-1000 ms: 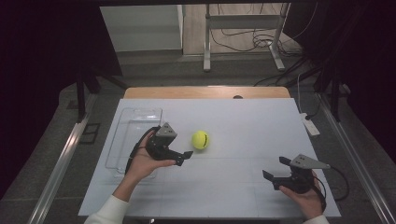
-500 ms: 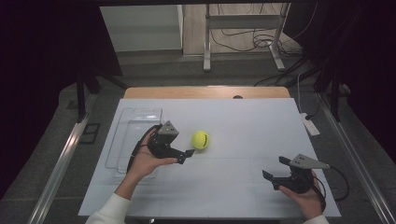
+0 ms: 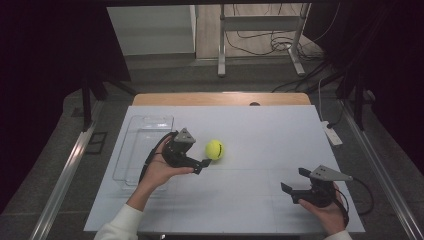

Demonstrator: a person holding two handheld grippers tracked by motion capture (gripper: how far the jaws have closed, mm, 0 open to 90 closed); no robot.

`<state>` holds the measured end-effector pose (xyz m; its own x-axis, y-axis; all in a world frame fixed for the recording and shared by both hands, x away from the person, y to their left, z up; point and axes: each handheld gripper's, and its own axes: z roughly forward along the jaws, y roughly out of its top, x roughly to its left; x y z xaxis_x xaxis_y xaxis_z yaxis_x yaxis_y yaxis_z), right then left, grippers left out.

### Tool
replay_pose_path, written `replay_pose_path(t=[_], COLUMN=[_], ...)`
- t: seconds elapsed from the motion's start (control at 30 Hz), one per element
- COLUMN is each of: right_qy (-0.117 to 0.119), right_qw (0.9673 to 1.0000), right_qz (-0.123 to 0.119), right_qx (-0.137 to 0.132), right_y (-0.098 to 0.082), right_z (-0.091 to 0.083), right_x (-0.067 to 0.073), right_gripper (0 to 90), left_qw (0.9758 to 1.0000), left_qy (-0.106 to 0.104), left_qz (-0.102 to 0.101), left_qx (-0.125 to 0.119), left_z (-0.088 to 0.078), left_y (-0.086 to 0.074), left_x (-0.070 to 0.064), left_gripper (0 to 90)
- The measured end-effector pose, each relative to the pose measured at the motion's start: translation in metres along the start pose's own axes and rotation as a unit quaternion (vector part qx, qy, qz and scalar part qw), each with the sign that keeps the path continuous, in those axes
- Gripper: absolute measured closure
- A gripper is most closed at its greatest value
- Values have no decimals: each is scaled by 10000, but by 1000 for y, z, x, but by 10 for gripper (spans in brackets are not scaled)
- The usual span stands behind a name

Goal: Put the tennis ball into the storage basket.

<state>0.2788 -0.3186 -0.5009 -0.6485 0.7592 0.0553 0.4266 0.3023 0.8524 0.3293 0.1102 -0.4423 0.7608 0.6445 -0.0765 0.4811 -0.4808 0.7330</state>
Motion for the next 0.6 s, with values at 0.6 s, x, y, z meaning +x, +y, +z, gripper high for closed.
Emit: replay_pose_path(t=[0.6], right_qy=[14], right_qw=[10000], right_qz=[6], right_qx=[20], right_y=[-1], right_z=[1], right_x=[0], right_gripper=[97], left_qw=[10000], left_qy=[-80], left_qz=[23], left_qx=[51], left_z=[10], left_y=[8], left_x=[1], left_gripper=[70])
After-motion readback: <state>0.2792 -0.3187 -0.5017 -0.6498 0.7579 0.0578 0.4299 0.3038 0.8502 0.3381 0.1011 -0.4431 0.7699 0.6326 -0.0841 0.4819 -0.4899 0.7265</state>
